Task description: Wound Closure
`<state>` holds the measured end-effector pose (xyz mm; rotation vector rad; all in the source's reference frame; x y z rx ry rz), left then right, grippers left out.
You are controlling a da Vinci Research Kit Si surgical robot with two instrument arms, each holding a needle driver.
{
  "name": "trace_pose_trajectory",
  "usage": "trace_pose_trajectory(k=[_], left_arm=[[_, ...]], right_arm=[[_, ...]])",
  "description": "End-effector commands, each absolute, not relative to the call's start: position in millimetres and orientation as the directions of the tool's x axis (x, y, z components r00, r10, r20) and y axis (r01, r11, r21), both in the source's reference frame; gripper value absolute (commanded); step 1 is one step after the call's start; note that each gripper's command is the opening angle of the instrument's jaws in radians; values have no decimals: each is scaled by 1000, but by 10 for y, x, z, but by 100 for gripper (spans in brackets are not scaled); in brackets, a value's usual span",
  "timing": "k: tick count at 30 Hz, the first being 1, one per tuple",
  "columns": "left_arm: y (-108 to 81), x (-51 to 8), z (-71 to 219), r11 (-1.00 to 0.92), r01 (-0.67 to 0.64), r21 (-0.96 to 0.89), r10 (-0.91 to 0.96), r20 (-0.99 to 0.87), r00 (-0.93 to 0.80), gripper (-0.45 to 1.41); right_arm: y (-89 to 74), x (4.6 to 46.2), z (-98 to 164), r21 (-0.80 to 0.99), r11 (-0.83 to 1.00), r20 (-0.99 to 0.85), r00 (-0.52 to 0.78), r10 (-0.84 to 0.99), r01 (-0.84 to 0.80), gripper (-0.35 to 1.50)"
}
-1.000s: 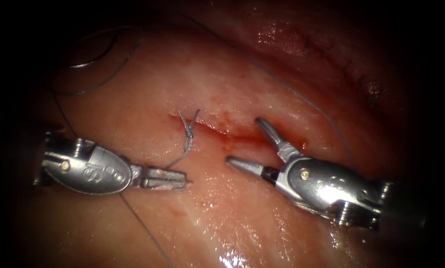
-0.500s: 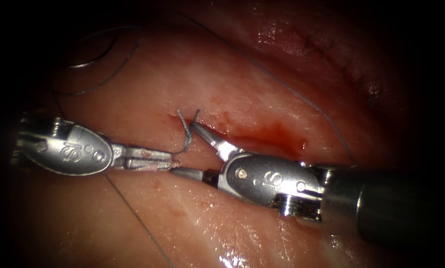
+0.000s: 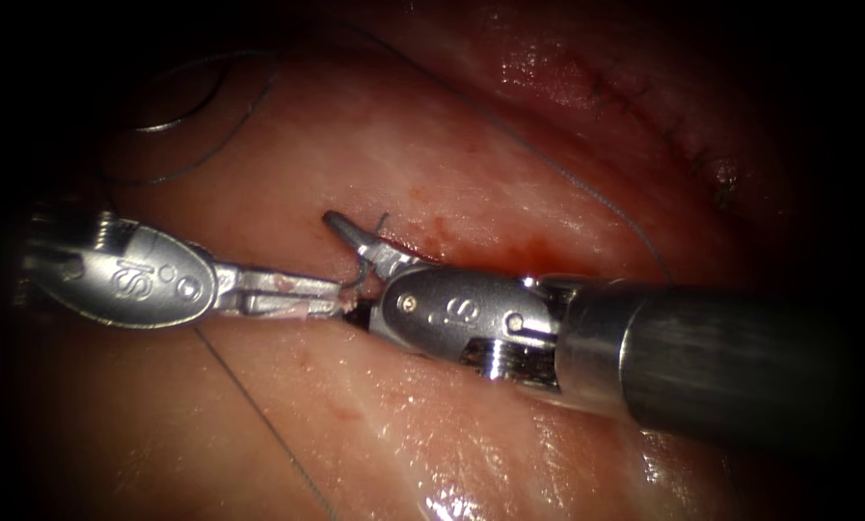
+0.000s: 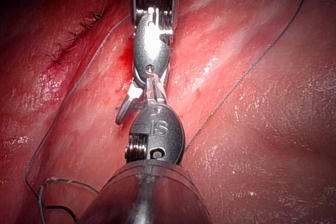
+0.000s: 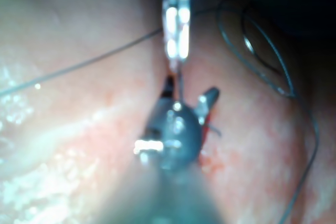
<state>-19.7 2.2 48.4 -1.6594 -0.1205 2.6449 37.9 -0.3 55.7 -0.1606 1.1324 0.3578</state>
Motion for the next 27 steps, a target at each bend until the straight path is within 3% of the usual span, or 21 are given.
trace_pose_trajectory(k=[1,13,15,16,17,18,19,27], left_arm=[[16,-201,491,-997,29,-77,56,-899,-434,-45],[12,-199,488,-997,29,-76,56,-898,-436,-45],[12,-199,487,-997,29,-76,56,-898,-436,-45],[11,-200,486,-997,29,-76,56,-898,-436,-45],[11,-200,486,-997,29,-76,56,-898,-436,-45],[11,-200,485,-997,29,-76,56,-898,-436,-45],[10,-200,485,-997,29,-76,56,-898,-436,-45],[8,-189,482,-997,32,-75,54,-901,-430,-45]], right_arm=[[-5,395,561,59,933,-910,366,197,-355,123],[-3,417,570,52,936,-915,360,184,-347,121],[-5,418,572,52,939,-918,355,179,-340,113],[-5,418,574,53,942,-918,356,177,-331,100],[-7,417,576,45,950,-920,358,161,-310,32],[-7,416,576,29,954,-922,360,141,-298,-11],[-7,415,575,28,954,-927,350,137,-297,-35],[-4,403,553,29,943,-947,292,132,-332,-35]])
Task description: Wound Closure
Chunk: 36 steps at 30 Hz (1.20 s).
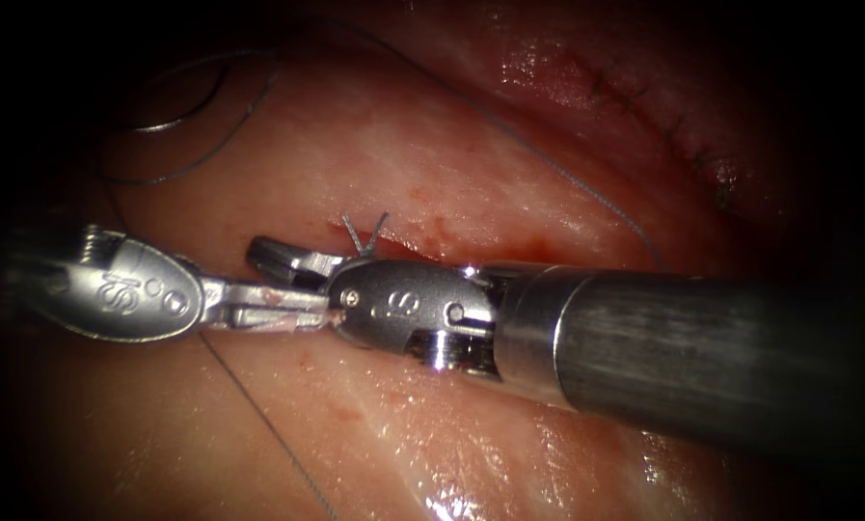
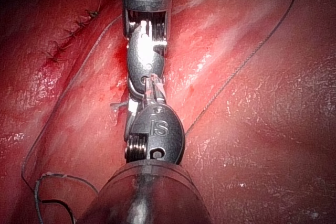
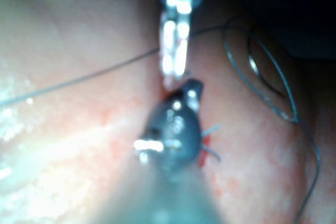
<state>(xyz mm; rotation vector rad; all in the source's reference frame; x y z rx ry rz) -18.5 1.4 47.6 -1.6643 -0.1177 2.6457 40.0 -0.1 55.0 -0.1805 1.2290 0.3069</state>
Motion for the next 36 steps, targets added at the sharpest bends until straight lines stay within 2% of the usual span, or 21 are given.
trace_pose_trajectory(k=[1,3,4,5,16,21,29,31,32,33,34,36], left_arm=[[7,-185,481,-997,29,-73,54,-903,-427,-45],[5,-173,478,-997,22,-67,51,-898,-437,-45],[5,-167,477,-998,18,-65,50,-898,-436,-45],[4,-158,474,-998,12,-61,49,-897,-439,-45],[-6,-48,471,-993,-90,-71,106,-865,-491,-45],[-13,-8,496,-973,-176,-151,221,-830,-512,-45],[-45,16,573,-943,-272,-193,317,-775,-547,-45],[-49,14,590,-925,-302,-232,365,-766,-528,-28],[-50,14,595,-916,-314,-249,385,-762,-520,-11],[-51,11,601,-897,-339,-284,429,-749,-505,19],[-50,9,604,-883,-356,-306,456,-740,-494,37],[-49,4,609,-866,-372,-334,487,-736,-471,52]], right_arm=[[-4,401,550,26,938,-951,280,130,-346,14],[-3,396,542,36,920,-957,251,144,-390,114],[-3,391,536,50,916,-960,233,154,-397,128],[-3,387,530,60,917,-960,228,161,-395,131],[0,308,500,65,887,-957,225,186,-456,131],[-1,297,500,60,882,-953,236,190,-467,130],[-2,298,498,60,882,-953,236,190,-467,130],[-2,298,498,60,882,-953,236,190,-467,130],[-2,298,498,61,882,-953,236,190,-467,130],[-2,298,498,61,882,-953,236,190,-467,130],[-2,298,498,61,882,-953,236,190,-467,130],[-2,299,497,61,882,-953,236,190,-467,130]])
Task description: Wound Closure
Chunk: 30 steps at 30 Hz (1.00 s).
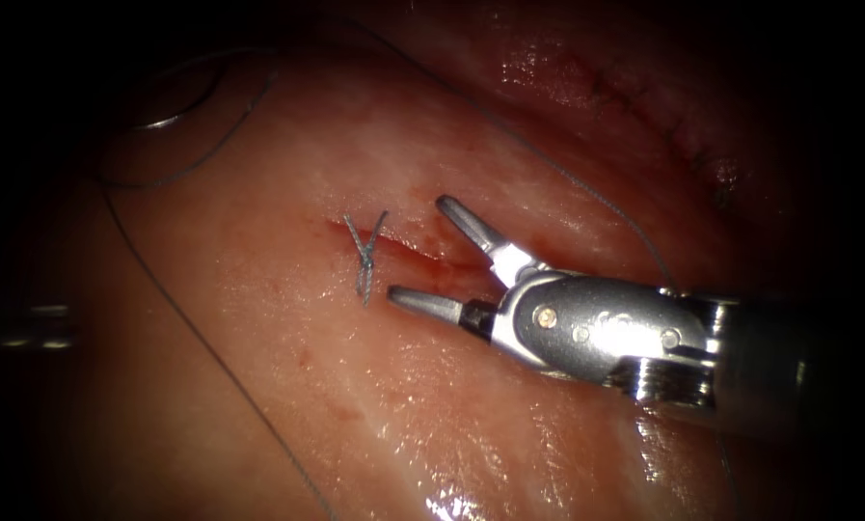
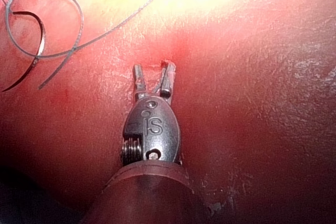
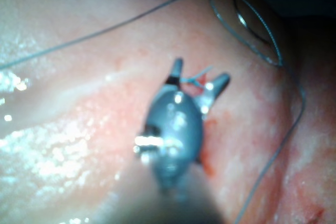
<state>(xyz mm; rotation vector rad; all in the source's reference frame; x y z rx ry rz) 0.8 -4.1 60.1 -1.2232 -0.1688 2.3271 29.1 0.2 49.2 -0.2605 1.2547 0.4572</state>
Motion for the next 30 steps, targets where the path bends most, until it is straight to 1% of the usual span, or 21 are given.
trace_pose_trajectory(k=[1,2,6,10,14,18,21,26,30], left_arm=[[-49,2,609,-859,-380,-344,498,-733,-464,62],[-50,1,610,-855,-385,-348,505,-731,-459,69],[-54,3,611,-838,-401,-369,531,-720,-447,84],[-61,17,614,-812,-417,-408,573,-689,-443,104],[-59,36,607,-804,-423,-418,587,-671,-453,106],[-46,34,586,-789,-420,-448,610,-654,-448,104],[-21,6,550,-806,-394,-442,588,-673,-448,104],[14,-62,504,-812,-371,-451,567,-760,-317,103],[19,-108,496,-816,-355,-455,558,-780,-283,103]], right_arm=[[-2,299,497,61,882,-953,236,191,-467,130],[-2,299,497,61,882,-953,236,190,-467,130],[-3,300,496,60,882,-953,236,190,-468,130],[-4,300,496,60,882,-953,236,190,-468,130],[-4,303,496,59,881,-953,237,190,-469,130],[-4,303,496,59,881,-953,237,190,-470,130],[-6,304,497,58,881,-953,237,189,-469,128],[-7,304,497,56,880,-954,235,187,-471,128],[-7,304,498,56,881,-954,235,186,-471,128]])
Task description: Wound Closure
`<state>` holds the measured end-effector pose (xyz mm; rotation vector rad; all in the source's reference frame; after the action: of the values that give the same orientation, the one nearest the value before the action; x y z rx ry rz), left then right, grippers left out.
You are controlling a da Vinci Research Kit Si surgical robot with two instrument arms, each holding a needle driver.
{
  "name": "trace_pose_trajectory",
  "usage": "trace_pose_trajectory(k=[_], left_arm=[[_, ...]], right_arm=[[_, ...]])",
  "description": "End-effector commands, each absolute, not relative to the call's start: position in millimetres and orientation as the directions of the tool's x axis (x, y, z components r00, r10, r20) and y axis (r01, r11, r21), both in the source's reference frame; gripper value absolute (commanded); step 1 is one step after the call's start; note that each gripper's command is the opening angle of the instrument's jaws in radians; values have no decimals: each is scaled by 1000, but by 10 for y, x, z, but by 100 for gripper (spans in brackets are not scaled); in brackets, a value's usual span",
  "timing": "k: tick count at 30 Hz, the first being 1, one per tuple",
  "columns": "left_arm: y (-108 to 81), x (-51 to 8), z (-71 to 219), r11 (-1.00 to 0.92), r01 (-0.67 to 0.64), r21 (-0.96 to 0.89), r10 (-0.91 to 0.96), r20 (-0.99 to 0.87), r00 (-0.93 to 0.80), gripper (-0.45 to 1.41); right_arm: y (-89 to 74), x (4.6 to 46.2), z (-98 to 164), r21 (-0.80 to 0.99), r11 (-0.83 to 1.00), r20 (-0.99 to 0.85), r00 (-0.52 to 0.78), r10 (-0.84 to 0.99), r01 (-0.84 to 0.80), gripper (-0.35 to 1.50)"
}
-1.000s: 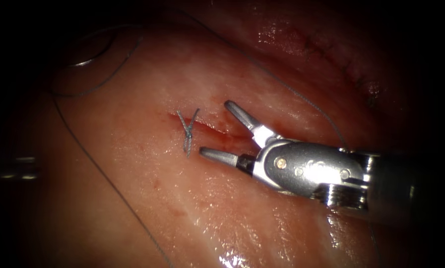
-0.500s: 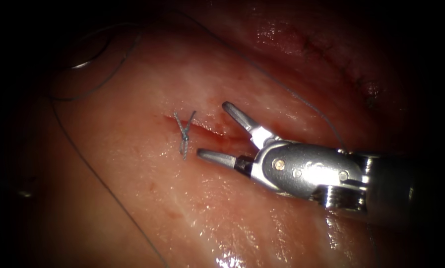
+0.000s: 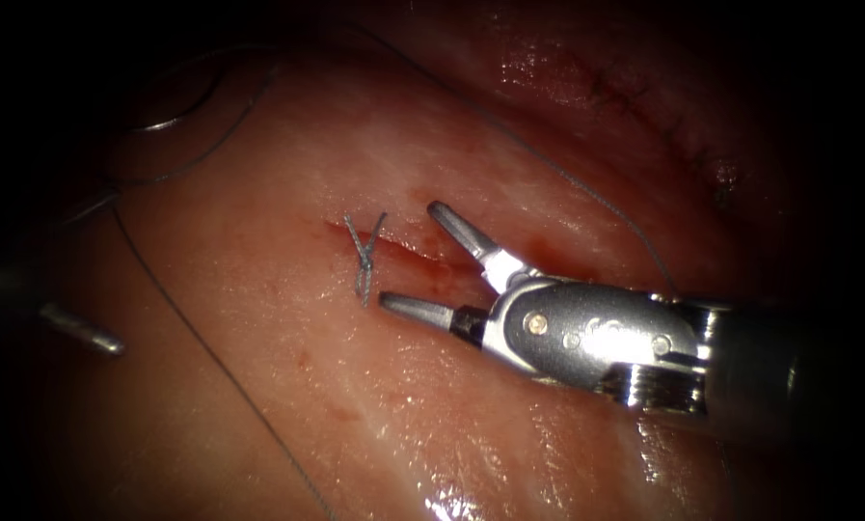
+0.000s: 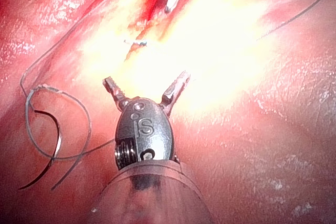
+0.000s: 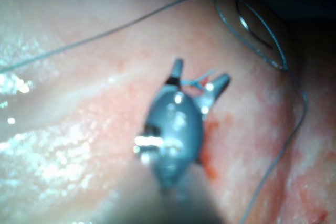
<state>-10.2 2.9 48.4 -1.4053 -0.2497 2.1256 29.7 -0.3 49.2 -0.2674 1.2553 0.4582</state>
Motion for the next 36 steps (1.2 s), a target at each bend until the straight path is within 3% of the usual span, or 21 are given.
trace_pose_trajectory(k=[1,16,19,22,29,36], left_arm=[[19,-117,498,-817,-354,-455,557,-782,-279,101],[14,-179,578,-845,-336,-416,508,-823,-256,98],[17,-187,586,-849,-320,-420,503,-828,-248,78],[25,-193,587,-858,-261,-442,497,-844,-204,74],[43,-183,578,-828,-188,-528,547,-834,-67,69],[31,-161,545,-839,-233,-492,529,-837,-138,62]], right_arm=[[-7,303,498,56,881,-954,235,186,-471,128],[-8,303,498,56,882,-953,237,186,-469,128],[-8,299,498,80,882,-949,234,210,-465,124],[-8,290,496,84,893,-937,270,222,-442,118],[6,271,490,58,917,-924,326,199,-395,118],[32,273,493,120,929,-905,347,248,-349,116]])
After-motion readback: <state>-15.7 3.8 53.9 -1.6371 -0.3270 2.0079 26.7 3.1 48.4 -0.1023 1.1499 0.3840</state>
